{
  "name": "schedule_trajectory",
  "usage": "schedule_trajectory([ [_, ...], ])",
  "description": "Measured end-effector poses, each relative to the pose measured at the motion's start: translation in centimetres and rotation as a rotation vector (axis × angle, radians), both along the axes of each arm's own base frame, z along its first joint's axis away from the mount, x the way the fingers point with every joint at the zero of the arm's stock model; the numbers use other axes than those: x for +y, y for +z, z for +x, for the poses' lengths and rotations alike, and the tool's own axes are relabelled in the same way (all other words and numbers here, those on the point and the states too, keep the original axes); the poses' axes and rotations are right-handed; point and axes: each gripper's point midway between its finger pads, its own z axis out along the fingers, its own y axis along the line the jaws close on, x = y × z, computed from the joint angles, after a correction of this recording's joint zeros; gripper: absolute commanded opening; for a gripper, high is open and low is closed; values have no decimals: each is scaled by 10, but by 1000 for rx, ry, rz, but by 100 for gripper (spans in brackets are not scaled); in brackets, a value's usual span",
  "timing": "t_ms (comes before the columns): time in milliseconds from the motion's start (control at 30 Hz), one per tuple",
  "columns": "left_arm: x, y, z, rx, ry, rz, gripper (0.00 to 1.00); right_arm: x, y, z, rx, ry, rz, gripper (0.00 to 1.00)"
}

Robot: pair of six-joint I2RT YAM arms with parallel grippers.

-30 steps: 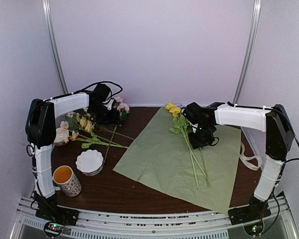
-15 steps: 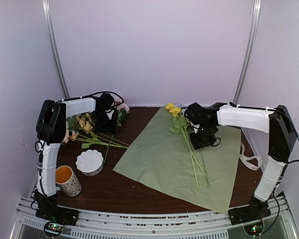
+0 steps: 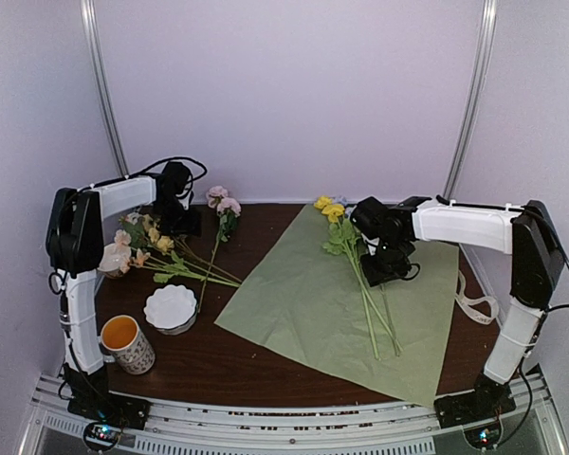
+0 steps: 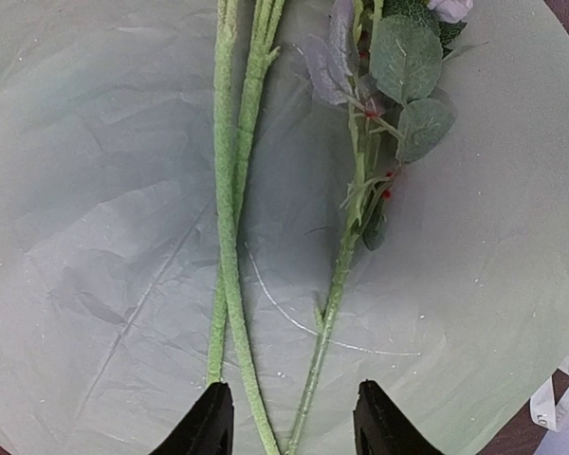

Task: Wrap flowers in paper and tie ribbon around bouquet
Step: Adjust the fake flower at the corner of the board.

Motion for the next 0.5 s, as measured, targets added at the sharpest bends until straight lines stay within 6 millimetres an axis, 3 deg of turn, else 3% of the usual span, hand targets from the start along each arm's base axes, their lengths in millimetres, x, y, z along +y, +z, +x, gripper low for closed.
schedule_trajectory([
  [133,17,-16,10,25,53,3,69,-2,-3,-3,9,0,-7,45],
  [267,20,-46,16,86,68,4,63,-1,-3,-3,9,2,-7,45],
  [367,20,-59,13,116,71,13,49,-1,-3,-3,9,3,-7,45],
  [500,18,-56,15,108,77,-6,25,-1,-3,-4,10,5,-8,45],
])
